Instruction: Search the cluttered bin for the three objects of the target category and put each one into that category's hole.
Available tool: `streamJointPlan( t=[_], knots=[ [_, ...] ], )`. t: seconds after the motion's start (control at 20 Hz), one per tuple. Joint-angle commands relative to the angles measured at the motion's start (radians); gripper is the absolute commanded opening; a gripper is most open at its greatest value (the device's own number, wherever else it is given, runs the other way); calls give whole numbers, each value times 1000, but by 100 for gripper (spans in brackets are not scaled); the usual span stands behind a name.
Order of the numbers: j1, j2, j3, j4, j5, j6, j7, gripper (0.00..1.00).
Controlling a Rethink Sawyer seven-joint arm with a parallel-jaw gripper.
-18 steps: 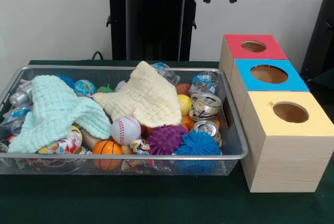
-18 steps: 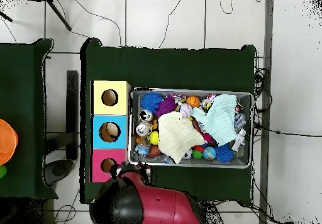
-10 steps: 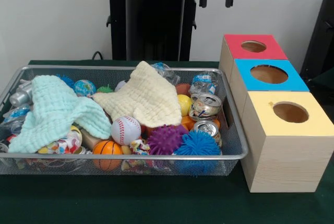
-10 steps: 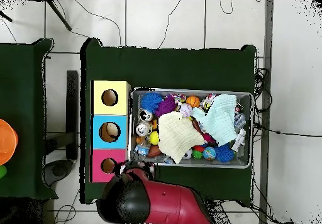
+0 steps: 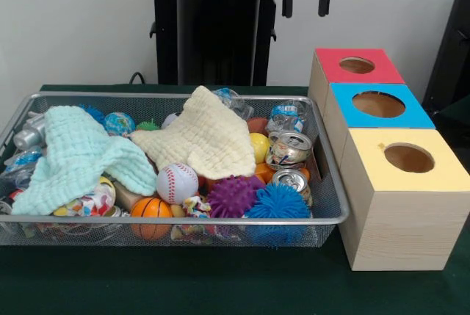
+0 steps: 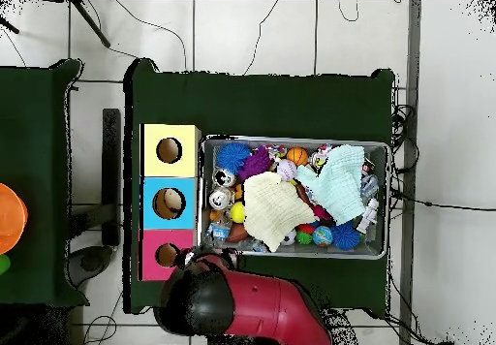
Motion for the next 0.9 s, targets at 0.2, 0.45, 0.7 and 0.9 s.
streamJointPlan(
  t=[0.2,0.45,0.7,0.9],
  knots=[
    [-88,73,119,-13,33,126,1,100],
    [-112,94,125,-57,27,185,13,100],
    [-141,91,136,-37,35,195,11,100],
    [-168,100,142,-27,32,189,9,100]
  ],
)
